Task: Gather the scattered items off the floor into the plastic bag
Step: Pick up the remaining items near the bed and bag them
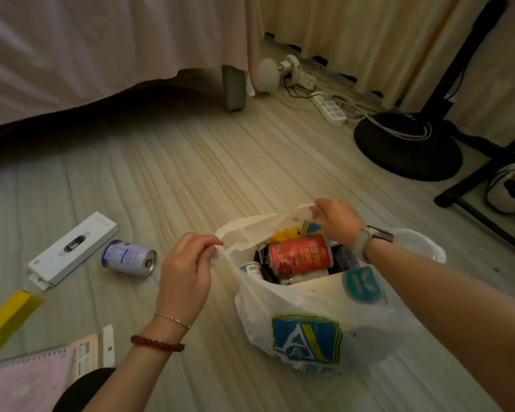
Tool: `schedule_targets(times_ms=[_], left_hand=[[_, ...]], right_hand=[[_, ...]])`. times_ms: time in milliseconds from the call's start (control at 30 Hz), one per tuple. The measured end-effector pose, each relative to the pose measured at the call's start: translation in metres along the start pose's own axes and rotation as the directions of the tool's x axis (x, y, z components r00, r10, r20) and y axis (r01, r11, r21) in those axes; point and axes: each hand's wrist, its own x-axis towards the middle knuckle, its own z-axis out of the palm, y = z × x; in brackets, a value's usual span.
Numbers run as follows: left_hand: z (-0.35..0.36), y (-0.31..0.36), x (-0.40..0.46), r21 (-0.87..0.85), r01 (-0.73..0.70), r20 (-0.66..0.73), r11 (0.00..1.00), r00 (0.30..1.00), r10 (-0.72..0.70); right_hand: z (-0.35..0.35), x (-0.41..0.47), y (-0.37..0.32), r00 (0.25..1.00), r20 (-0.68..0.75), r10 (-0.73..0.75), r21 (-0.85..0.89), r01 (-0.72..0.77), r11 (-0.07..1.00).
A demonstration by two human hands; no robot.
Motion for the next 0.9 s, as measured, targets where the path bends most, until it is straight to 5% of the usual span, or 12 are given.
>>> schedule_targets(times_ms=[167,300,400,533,733,900], left_hand=[[-0.004,0.030,0.007,0.096,-0.181,-0.002,0.979,0.983,0.182],[0.000,0.028,-0.011,0.070,-0.199,0.074,0.978,0.978,0.194],[-0.001,0.015,-0.022,0.107,-0.200,0.121,0.974,0.975,0.187],[0.008,0.003,-0.033,0.186,-0.164,0.176,0.969,0.976,0.131],[0.013,-0.005,-0.048,0.166,-0.129,0.266,0.978,0.961,0.081],[0.001,-0.001,-0.017,0.131,-0.033,0.118,0.991,0.993,0.017]], right_hand=[[-0.045,-0.026,0.011,0.970,-0.240,0.036,0.123,-0.006,0.992],[-0.009,-0.084,0.006,0.997,0.038,-0.073,0.069,0.070,0.995],[-0.011,-0.091,0.005,0.978,-0.209,0.015,0.289,0.047,0.956],[0.006,-0.104,-0.008,0.977,0.076,-0.197,0.020,0.196,0.980],[0.006,-0.089,0.030,0.982,-0.187,0.020,0.045,-0.012,0.999],[-0.024,-0.058,0.031,0.950,-0.313,0.012,-0.009,-0.016,1.000]])
